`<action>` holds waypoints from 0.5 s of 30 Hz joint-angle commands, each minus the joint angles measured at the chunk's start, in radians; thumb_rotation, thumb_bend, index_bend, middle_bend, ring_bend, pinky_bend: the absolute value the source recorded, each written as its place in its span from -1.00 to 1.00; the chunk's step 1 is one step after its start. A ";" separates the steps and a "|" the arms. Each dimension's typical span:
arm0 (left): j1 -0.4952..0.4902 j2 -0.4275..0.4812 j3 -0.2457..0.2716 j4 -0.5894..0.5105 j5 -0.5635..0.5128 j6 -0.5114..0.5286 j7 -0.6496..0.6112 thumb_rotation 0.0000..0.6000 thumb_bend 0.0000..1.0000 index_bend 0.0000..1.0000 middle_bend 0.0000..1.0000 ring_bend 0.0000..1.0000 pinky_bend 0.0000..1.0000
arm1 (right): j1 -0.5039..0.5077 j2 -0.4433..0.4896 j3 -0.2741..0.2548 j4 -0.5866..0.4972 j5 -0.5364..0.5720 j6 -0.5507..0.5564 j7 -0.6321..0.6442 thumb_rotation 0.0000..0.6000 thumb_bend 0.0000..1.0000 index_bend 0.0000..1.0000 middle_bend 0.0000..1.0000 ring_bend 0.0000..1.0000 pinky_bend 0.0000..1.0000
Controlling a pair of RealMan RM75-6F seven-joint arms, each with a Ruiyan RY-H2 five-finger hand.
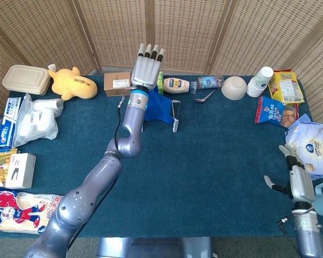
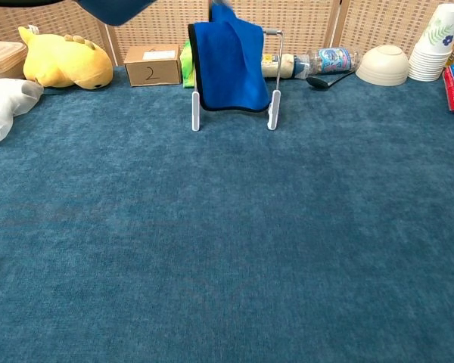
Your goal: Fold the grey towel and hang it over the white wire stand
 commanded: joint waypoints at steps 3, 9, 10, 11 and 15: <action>0.011 0.010 -0.019 -0.037 0.016 0.024 -0.030 1.00 -0.63 -0.95 -1.00 -1.00 -1.00 | -0.007 0.005 -0.003 -0.007 -0.007 0.007 0.005 1.00 -0.49 -0.96 -0.92 -1.00 -1.00; 0.058 0.033 -0.023 -0.102 0.039 0.062 -0.072 1.00 -0.63 -0.91 -1.00 -1.00 -1.00 | -0.011 0.005 -0.006 -0.003 -0.013 0.010 0.015 1.00 -0.49 -0.96 -0.92 -1.00 -1.00; 0.067 0.037 -0.022 -0.116 0.043 0.068 -0.077 1.00 -0.63 -0.91 -1.00 -1.00 -1.00 | -0.011 0.005 -0.007 -0.002 -0.014 0.009 0.016 1.00 -0.49 -0.96 -0.92 -1.00 -1.00; 0.083 0.043 -0.019 -0.134 0.048 0.076 -0.081 1.00 -0.63 -0.90 -1.00 -1.00 -1.00 | -0.010 0.004 -0.008 -0.001 -0.017 0.007 0.017 1.00 -0.49 -0.96 -0.92 -1.00 -1.00; 0.127 0.063 -0.009 -0.200 0.064 0.099 -0.103 1.00 -0.63 -0.89 -1.00 -1.00 -1.00 | -0.008 0.004 -0.008 -0.002 -0.023 0.006 0.017 1.00 -0.49 -0.96 -0.92 -1.00 -1.00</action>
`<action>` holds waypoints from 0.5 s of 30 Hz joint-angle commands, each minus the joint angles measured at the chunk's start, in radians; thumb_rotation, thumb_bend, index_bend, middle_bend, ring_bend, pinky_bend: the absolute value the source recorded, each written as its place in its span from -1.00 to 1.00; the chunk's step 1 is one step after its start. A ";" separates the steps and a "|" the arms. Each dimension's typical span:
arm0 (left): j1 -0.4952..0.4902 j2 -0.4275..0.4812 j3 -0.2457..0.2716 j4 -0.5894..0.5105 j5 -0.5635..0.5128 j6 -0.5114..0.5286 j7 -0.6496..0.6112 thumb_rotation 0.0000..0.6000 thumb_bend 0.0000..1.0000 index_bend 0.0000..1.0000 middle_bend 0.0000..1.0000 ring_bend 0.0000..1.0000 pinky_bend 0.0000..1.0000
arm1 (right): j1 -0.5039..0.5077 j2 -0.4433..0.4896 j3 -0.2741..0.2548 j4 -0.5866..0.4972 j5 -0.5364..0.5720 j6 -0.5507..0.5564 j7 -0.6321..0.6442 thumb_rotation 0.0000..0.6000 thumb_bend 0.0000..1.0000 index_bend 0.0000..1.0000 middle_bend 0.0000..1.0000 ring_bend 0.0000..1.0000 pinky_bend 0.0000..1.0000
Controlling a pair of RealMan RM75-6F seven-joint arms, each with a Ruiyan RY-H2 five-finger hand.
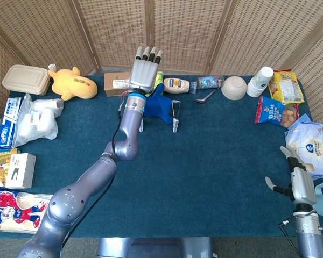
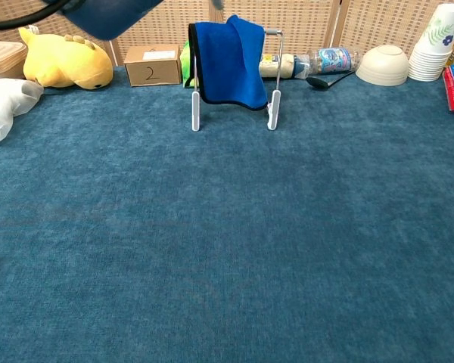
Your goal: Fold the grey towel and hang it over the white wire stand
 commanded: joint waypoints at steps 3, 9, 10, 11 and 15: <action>0.057 0.030 0.020 -0.084 0.030 0.034 -0.024 1.00 -0.63 -0.89 -1.00 -1.00 -1.00 | 0.002 0.000 -0.001 -0.003 0.000 -0.003 -0.004 1.00 -0.49 -0.96 -0.92 -1.00 -1.00; 0.079 0.038 0.033 -0.133 0.046 0.046 -0.037 1.00 -0.63 -0.88 -1.00 -1.00 -1.00 | 0.001 0.001 -0.001 -0.011 0.001 0.001 -0.013 1.00 -0.49 -0.96 -0.92 -1.00 -1.00; 0.078 0.036 0.030 -0.134 0.042 0.044 -0.037 1.00 -0.63 -0.87 -1.00 -1.00 -1.00 | -0.001 0.001 -0.001 -0.011 0.002 0.002 -0.013 1.00 -0.49 -0.96 -0.92 -1.00 -1.00; 0.077 0.034 0.029 -0.134 0.040 0.043 -0.037 1.00 -0.63 -0.87 -1.00 -1.00 -1.00 | -0.002 0.003 -0.001 -0.011 0.003 0.003 -0.013 1.00 -0.49 -0.96 -0.92 -1.00 -1.00; 0.068 0.021 0.028 -0.124 0.041 0.041 -0.042 1.00 -0.63 -0.87 -1.00 -1.00 -1.00 | -0.005 0.007 -0.002 -0.012 0.006 0.004 -0.011 1.00 -0.49 -0.96 -0.92 -1.00 -1.00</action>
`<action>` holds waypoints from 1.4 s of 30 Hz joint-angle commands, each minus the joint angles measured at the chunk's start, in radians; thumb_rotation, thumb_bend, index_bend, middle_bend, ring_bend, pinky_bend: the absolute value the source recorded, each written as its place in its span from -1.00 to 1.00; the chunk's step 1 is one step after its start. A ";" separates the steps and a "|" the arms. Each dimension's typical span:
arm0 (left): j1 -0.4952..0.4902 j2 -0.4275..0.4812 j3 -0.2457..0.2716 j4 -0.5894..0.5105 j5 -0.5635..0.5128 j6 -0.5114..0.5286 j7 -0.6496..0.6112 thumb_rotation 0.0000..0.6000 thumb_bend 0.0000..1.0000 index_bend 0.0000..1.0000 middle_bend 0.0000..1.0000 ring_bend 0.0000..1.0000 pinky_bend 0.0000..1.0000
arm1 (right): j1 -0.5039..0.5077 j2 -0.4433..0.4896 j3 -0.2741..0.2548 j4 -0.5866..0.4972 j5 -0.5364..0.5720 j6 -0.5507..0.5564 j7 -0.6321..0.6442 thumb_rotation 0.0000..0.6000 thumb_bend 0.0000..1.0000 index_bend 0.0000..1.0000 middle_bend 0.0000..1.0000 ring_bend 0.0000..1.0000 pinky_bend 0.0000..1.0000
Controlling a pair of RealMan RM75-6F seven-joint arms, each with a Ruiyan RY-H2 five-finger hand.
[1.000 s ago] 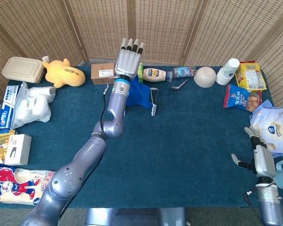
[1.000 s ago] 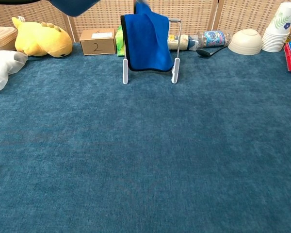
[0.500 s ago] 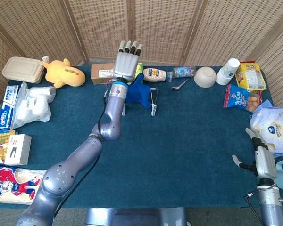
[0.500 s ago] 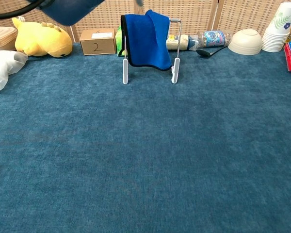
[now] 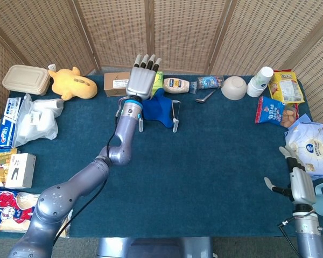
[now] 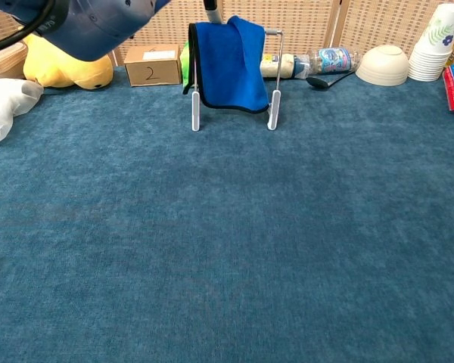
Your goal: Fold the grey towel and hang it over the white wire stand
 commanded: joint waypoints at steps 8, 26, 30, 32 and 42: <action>-0.034 -0.030 -0.013 0.039 0.008 -0.004 -0.035 1.00 -0.63 -0.88 -1.00 -1.00 -1.00 | -0.004 0.003 0.000 0.006 0.004 -0.002 0.011 1.00 -0.49 -0.96 -0.92 -1.00 -1.00; -0.102 -0.078 -0.055 0.107 -0.004 -0.026 -0.066 1.00 -0.63 -0.89 -1.00 -1.00 -1.00 | -0.019 0.006 -0.001 0.026 0.003 0.004 0.045 1.00 -0.49 -0.96 -0.92 -1.00 -1.00; -0.120 -0.085 -0.061 0.117 0.002 -0.028 -0.079 1.00 -0.63 -0.89 -1.00 -1.00 -1.00 | -0.021 0.006 -0.001 0.027 0.002 0.005 0.048 1.00 -0.49 -0.96 -0.92 -1.00 -1.00; -0.129 -0.088 -0.063 0.123 0.006 -0.028 -0.086 1.00 -0.63 -0.89 -1.00 -1.00 -1.00 | -0.021 0.006 -0.001 0.029 0.001 0.005 0.048 1.00 -0.49 -0.96 -0.92 -1.00 -1.00; -0.141 -0.104 -0.063 0.138 0.018 -0.041 -0.100 1.00 -0.63 -0.89 -1.00 -1.00 -1.00 | -0.024 0.004 0.000 0.033 0.000 0.006 0.054 1.00 -0.49 -0.96 -0.92 -1.00 -1.00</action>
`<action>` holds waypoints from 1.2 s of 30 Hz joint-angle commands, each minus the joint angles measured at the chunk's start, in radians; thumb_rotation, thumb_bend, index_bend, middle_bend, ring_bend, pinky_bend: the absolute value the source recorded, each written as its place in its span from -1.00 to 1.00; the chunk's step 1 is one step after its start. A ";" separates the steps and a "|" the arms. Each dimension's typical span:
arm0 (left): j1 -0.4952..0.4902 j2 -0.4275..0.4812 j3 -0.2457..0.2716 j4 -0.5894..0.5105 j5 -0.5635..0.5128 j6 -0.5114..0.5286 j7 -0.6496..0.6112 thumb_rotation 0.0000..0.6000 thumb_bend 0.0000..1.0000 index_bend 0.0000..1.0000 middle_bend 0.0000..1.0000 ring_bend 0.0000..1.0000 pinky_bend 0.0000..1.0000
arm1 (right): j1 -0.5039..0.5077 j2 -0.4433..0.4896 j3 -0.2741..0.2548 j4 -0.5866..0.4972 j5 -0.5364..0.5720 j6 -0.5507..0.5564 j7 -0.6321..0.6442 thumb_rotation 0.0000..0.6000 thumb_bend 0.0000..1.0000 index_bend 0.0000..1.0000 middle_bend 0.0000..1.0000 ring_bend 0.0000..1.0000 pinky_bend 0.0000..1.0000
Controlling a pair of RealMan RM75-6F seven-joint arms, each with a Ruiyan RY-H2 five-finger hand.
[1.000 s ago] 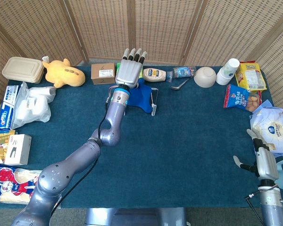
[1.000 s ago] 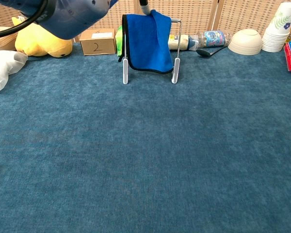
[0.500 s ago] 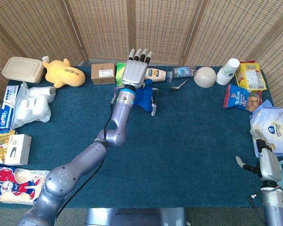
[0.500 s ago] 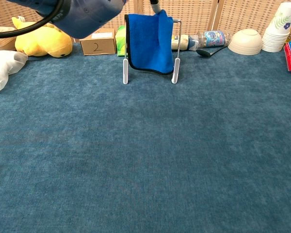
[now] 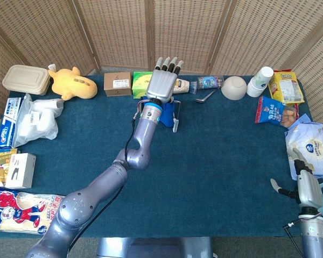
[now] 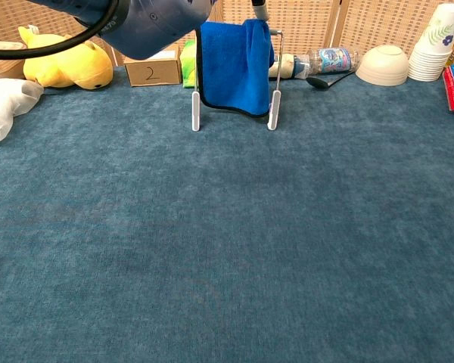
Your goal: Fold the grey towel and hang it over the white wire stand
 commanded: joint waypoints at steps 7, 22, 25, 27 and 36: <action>0.012 0.011 -0.002 -0.037 0.023 0.023 -0.057 1.00 -0.63 -0.89 -1.00 -1.00 -1.00 | -0.002 0.000 0.000 -0.002 -0.006 0.003 0.001 1.00 -0.49 -0.96 -0.92 -1.00 -1.00; 0.192 0.160 0.029 -0.374 0.040 0.138 -0.098 1.00 -0.63 -0.85 -1.00 -1.00 -1.00 | -0.002 0.005 -0.002 -0.018 -0.031 0.012 0.002 1.00 -0.49 -0.97 -0.92 -1.00 -1.00; 0.250 0.211 0.053 -0.474 0.032 0.177 -0.063 1.00 -0.63 -0.84 -1.00 -1.00 -1.00 | 0.000 0.003 -0.005 -0.024 -0.039 0.012 -0.002 1.00 -0.49 -0.96 -0.92 -1.00 -1.00; 0.268 0.230 0.059 -0.511 0.024 0.188 -0.050 1.00 -0.63 -0.84 -1.00 -1.00 -1.00 | 0.000 0.002 -0.006 -0.026 -0.040 0.012 -0.004 1.00 -0.49 -0.97 -0.92 -1.00 -1.00; 0.294 0.256 0.075 -0.543 -0.025 0.205 -0.002 1.00 -0.63 -0.84 -1.00 -1.00 -1.00 | 0.000 0.007 -0.007 -0.038 -0.041 0.015 -0.016 1.00 -0.49 -0.97 -0.92 -1.00 -1.00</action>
